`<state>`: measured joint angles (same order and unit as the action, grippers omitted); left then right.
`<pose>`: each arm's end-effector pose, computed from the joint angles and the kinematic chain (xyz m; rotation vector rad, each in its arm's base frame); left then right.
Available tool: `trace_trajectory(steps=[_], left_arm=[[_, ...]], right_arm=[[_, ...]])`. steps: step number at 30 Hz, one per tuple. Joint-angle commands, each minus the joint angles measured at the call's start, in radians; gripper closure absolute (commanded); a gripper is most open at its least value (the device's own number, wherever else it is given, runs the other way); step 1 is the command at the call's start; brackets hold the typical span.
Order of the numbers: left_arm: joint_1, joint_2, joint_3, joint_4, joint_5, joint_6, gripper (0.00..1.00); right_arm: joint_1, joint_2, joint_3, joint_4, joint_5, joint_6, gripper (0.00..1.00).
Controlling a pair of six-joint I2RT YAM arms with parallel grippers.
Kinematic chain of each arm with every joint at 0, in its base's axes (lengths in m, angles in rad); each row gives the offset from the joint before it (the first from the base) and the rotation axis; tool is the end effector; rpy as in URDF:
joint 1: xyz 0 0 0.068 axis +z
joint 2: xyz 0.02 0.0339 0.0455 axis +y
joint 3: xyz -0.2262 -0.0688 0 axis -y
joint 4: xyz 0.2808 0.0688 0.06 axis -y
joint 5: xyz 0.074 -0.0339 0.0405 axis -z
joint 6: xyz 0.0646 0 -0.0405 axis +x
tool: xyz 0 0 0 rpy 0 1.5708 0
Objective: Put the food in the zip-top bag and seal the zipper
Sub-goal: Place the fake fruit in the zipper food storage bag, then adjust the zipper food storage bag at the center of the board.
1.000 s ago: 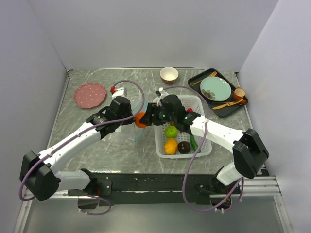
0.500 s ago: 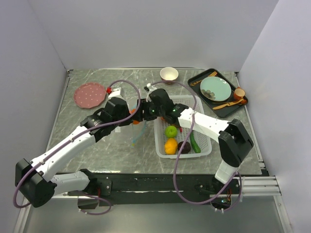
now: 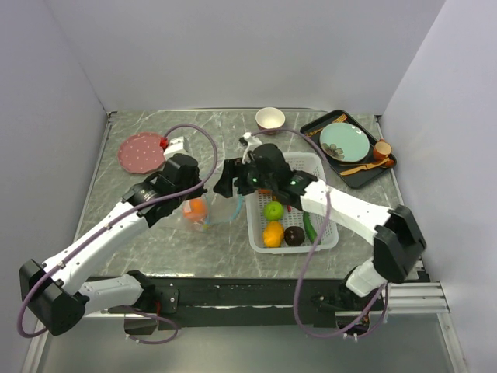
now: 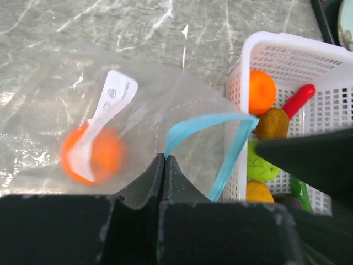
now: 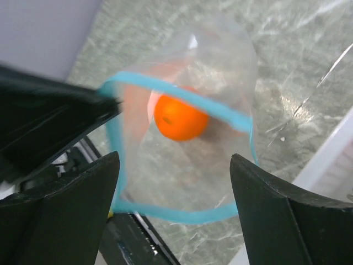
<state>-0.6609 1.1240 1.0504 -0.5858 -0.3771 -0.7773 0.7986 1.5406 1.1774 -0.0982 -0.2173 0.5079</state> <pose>0.2614 -0.1731 0.2746 -0.3325 2.1790 -0.3934 0.2829 0.3104 0.2349 -0.4613 2.1344 1.0091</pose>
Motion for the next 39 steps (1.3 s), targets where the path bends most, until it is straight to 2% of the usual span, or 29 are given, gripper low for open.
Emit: trace_trajectory(steps=[1, 5, 8, 15, 20, 23, 24, 26, 29, 30, 33, 34, 39], left_arm=[[0.014, 0.002, 0.054, -0.014, -0.048, -0.010, 0.98], [0.027, -0.009, 0.048, -0.009, -0.048, -0.008, 0.98], [0.035, -0.021, 0.045, -0.005, -0.052, -0.007, 0.98], [0.049, -0.046, 0.043, -0.006, -0.051, 0.000, 0.97], [0.053, -0.058, 0.025, -0.002, -0.043, 0.003, 0.96], [0.058, -0.069, 0.011, 0.012, -0.028, 0.007, 0.96], [0.060, -0.076, 0.008, 0.015, -0.025, 0.007, 0.95], [0.061, -0.084, -0.003, 0.021, -0.023, 0.007, 0.95], [0.066, -0.099, -0.016, 0.026, -0.022, 0.010, 0.94], [0.069, -0.107, -0.020, 0.024, -0.023, 0.010, 0.94], [0.078, -0.121, -0.013, -0.002, -0.043, 0.009, 0.95], [0.080, -0.125, -0.007, -0.014, -0.055, 0.003, 0.96], [0.090, -0.171, 0.055, -0.126, -0.147, -0.017, 0.99]], right_arm=[[0.007, -0.138, -0.050, 0.017, 0.070, 0.010, 0.12], [0.005, -0.177, -0.104, -0.041, 0.144, 0.027, 0.13], [0.007, -0.157, -0.105, -0.081, 0.134, 0.032, 0.18], [0.007, -0.074, -0.098, -0.038, 0.062, 0.086, 0.29], [0.007, -0.010, -0.110, 0.086, -0.005, 0.109, 0.31], [0.010, 0.068, -0.032, 0.037, -0.007, 0.101, 0.35], [0.008, 0.078, -0.024, 0.044, -0.008, 0.098, 0.39], [0.008, 0.093, -0.027, 0.077, -0.019, 0.103, 0.54], [0.010, 0.122, 0.010, 0.080, -0.028, 0.107, 0.58], [0.010, 0.130, 0.024, 0.063, -0.031, 0.106, 0.69], [0.014, 0.142, 0.057, 0.063, -0.047, 0.095, 0.84], [0.016, 0.144, 0.083, 0.058, -0.053, 0.090, 0.87], [0.031, 0.214, 0.212, -0.003, -0.094, 0.051, 0.87]])
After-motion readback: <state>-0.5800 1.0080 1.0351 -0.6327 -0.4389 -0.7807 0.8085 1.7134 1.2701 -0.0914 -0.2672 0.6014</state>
